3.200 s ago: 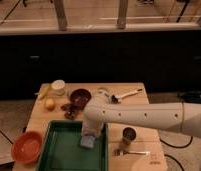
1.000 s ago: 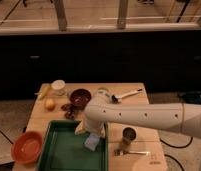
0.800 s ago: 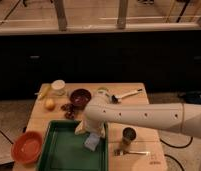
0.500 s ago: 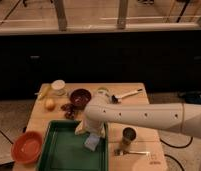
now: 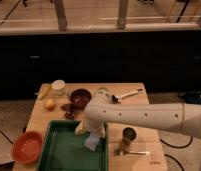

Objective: Place sponge in tray

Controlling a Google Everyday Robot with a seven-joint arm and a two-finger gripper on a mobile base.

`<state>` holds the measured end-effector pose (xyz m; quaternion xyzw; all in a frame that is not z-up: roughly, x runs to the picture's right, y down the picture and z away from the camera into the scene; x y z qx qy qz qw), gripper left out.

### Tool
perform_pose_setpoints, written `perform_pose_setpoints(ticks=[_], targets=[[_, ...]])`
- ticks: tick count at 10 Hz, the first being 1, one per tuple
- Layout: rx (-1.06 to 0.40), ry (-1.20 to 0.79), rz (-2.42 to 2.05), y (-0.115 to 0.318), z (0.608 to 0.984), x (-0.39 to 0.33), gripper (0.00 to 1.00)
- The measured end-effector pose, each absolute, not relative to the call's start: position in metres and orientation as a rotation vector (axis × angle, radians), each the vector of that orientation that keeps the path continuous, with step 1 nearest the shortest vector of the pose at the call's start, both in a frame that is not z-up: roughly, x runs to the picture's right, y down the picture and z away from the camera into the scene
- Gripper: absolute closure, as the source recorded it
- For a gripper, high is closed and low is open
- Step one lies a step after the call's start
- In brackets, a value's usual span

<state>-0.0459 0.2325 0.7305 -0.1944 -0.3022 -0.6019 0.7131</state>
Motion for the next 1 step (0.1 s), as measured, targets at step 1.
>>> perform_pose_setpoints(ticks=[1], targets=[[-0.431, -0.67, -1.334, 0.2326, 0.7305, -0.0459, 0.2]])
